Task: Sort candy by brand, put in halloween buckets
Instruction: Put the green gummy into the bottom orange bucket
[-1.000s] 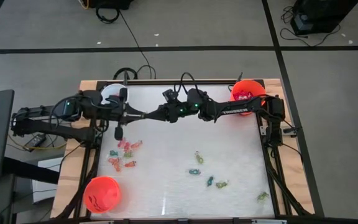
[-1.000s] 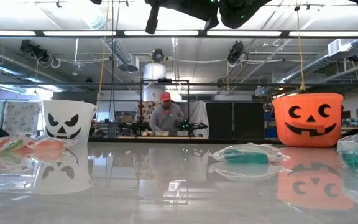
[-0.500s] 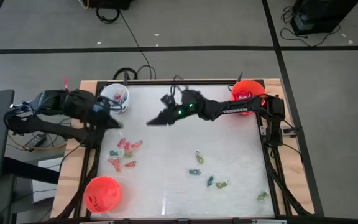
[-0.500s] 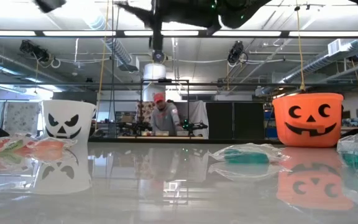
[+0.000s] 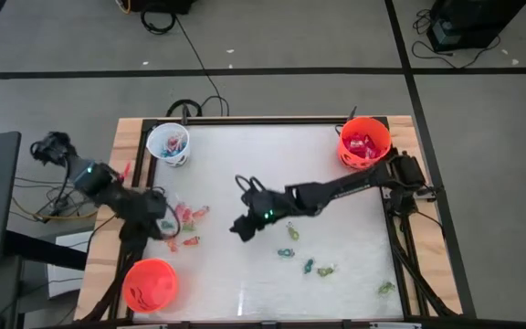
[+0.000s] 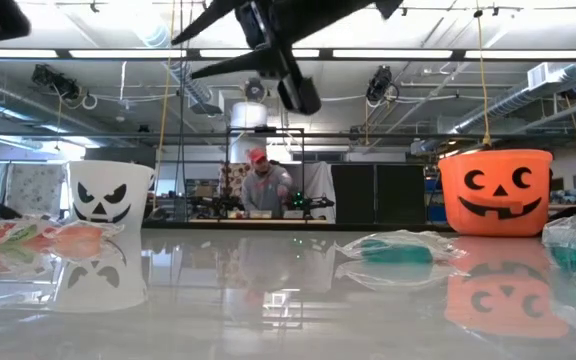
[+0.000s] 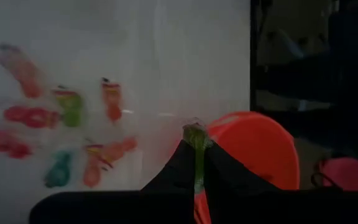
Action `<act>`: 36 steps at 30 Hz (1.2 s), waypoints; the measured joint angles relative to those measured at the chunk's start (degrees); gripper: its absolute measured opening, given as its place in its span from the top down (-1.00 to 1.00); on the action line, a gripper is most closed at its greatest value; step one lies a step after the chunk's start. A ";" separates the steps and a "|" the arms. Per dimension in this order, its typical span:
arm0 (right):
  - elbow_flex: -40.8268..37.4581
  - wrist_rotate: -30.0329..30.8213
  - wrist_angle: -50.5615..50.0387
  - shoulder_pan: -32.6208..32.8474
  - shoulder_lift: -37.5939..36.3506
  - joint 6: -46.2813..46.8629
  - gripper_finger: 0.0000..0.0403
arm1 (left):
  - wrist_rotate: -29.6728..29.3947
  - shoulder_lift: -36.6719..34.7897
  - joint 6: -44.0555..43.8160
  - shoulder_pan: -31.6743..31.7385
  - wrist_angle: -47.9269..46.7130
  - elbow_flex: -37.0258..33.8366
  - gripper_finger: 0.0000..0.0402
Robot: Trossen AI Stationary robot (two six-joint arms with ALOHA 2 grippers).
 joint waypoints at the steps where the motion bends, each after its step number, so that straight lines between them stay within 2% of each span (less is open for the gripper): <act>1: 0.00 1.46 -0.06 1.15 0.00 1.17 0.31 | -0.99 0.24 -1.30 -2.40 0.86 -0.64 0.91; 7: 0.00 8.19 -4.15 6.80 -0.02 6.07 0.31 | -5.87 4.02 -8.99 -15.43 4.07 -2.21 0.91; 11: 0.00 8.37 -9.00 9.06 -0.02 7.03 0.31 | -7.87 8.90 -12.67 -22.62 5.51 -2.19 0.91; 15: 0.00 7.04 -15.21 10.41 -0.04 5.91 0.31 | -8.64 15.30 -14.16 -27.06 5.37 -2.19 0.91; 20: 0.00 3.30 -18.89 12.33 -0.04 1.36 0.31 | -8.71 22.80 -14.04 -28.64 9.06 -2.19 0.91; 26: 0.00 1.80 -20.15 15.91 -0.04 1.05 0.31 | -7.69 28.60 -14.13 -28.64 17.88 -2.19 0.91; 36: 0.00 5.48 -26.59 20.52 -0.04 1.41 0.31 | -7.73 35.37 -17.29 -28.64 19.74 -2.15 0.91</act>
